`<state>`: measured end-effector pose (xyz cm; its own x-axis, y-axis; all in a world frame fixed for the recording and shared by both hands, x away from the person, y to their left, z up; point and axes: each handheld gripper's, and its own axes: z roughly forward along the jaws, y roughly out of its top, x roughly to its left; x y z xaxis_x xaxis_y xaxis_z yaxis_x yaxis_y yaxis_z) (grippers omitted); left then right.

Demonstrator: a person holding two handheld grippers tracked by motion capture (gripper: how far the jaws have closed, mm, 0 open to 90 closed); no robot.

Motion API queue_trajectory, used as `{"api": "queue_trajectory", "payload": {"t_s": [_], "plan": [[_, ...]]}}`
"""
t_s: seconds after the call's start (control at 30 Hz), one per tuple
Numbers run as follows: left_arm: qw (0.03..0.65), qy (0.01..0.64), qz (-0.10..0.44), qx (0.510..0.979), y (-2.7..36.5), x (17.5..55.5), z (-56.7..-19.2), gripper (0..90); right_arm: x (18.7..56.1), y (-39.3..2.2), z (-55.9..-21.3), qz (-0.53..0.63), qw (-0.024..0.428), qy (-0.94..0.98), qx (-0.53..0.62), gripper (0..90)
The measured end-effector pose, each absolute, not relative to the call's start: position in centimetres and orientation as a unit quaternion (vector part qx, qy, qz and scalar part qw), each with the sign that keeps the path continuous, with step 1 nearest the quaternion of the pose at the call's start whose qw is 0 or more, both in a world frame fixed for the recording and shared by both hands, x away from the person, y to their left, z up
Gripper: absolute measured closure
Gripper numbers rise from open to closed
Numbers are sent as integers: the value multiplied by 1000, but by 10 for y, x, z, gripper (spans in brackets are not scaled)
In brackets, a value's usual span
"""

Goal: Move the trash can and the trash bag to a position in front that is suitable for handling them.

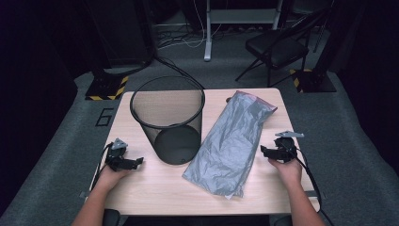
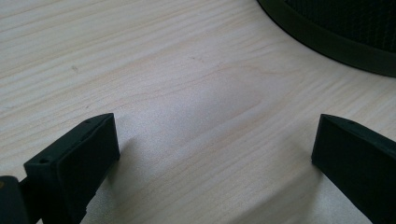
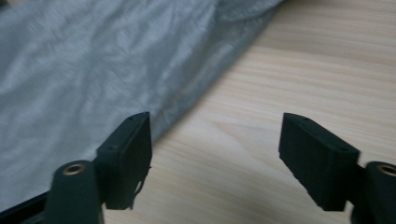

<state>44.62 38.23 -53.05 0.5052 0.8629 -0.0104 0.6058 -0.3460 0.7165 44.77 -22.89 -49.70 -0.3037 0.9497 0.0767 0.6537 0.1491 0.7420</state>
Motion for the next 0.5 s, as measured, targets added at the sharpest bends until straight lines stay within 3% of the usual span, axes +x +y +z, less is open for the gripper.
{"api": "queue_trajectory", "payload": {"t_s": [0.13,0.5], "plan": [[340,460,189,798,382,446,-530,5,453,-208,-498,364,195,725,550,142],[339,460,189,799,382,446,-530,5,459,-182,-519,291,233,765,524,142]]}}
